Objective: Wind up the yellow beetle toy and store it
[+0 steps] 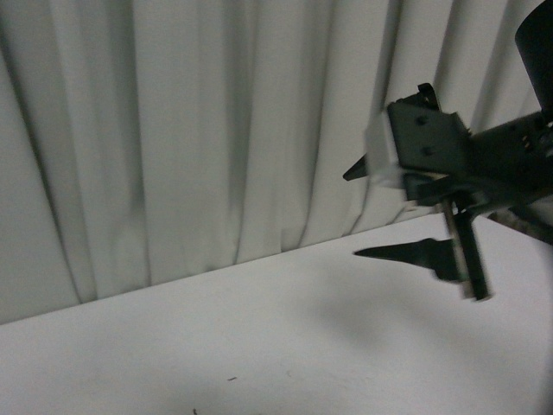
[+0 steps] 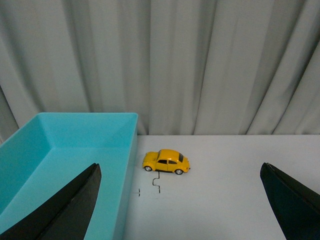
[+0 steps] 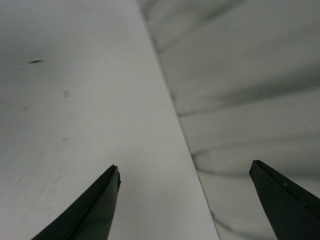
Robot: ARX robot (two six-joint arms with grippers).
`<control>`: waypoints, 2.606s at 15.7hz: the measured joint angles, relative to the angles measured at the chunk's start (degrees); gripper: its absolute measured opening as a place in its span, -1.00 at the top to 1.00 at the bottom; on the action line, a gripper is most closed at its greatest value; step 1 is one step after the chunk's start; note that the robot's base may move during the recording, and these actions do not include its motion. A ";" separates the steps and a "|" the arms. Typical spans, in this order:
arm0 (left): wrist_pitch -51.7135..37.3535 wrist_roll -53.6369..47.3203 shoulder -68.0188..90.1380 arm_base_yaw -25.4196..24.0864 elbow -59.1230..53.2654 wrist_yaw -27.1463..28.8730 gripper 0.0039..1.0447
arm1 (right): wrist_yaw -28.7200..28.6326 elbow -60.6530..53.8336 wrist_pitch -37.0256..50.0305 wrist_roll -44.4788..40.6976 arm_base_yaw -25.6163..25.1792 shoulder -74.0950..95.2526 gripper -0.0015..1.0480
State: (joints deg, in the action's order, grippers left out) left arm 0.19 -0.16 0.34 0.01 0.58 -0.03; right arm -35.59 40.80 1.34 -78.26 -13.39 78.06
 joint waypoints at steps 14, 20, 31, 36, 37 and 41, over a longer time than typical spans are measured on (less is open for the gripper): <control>0.02 0.00 0.00 0.00 0.00 0.07 -0.88 | 35.41 -36.81 34.14 77.24 13.70 -38.01 0.96; 0.02 0.00 0.00 0.00 0.00 0.07 -0.88 | 35.47 -40.19 27.54 77.35 13.70 -48.96 0.96; 0.00 0.00 0.00 0.00 0.00 0.09 -0.88 | 35.47 -40.22 9.81 77.40 13.70 -66.99 0.96; -0.02 0.00 0.00 0.00 0.00 0.02 -0.88 | 35.63 -40.06 -1.11 77.42 13.70 -77.83 0.96; -0.02 0.00 0.00 0.00 0.00 0.09 -0.88 | 35.60 -40.17 -1.92 77.42 13.70 -77.77 0.96; 0.00 0.00 0.00 0.00 0.00 0.07 -0.88 | 35.60 -40.17 -1.55 77.42 13.70 -77.92 0.01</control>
State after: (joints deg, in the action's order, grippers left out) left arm 0.19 -0.16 0.34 0.01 0.58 0.03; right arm 0.01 0.62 -0.21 -0.84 0.32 0.14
